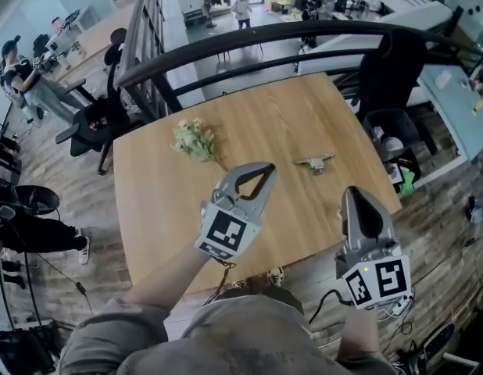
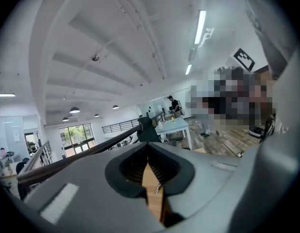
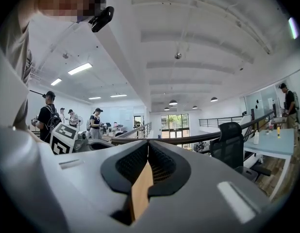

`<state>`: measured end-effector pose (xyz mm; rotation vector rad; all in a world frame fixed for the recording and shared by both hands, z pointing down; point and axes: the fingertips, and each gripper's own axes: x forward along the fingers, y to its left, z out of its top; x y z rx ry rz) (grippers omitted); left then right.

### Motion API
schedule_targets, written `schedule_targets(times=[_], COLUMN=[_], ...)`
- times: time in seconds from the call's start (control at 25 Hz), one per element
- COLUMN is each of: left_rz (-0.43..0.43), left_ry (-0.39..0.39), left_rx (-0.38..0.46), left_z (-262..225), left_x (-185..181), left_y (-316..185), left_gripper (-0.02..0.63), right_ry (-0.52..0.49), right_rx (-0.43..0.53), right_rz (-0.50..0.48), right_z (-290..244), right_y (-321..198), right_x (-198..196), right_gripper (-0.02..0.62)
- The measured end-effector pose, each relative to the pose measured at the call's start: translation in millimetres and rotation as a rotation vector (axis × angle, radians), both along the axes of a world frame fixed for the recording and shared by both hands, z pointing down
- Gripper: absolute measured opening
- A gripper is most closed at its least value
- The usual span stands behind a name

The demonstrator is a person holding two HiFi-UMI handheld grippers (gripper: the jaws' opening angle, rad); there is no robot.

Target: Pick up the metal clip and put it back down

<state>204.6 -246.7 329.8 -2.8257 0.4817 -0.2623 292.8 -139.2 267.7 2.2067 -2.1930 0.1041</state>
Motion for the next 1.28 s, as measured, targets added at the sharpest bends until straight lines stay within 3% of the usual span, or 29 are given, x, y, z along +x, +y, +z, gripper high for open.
schedule_targets(times=[0.28,0.48,1.0,1.28], left_rz=[-0.055,-0.094,-0.271,-0.319], left_ry=[0.073,0.136,0.099,0.095], left_rx=[0.046,-0.011,-0.049,-0.082], left_z=[-43,-63,-37,-28], left_x=[-51,-90,-170,-189], left_y=[24,38,42,43], left_gripper=[0.0,0.0,0.0,0.0], right_ry=[0.03,0.031,-0.003,-0.006], right_rx=[0.035,0.037,-0.026,-0.053], right_rz=[-0.027,-0.073,-0.28,-0.378], right_z=[-21,-27,-1,9], right_y=[3,8,-3,-6], right_x=[-22,-48,-131,-164], right_gripper=[0.012,0.012,0.012,0.011])
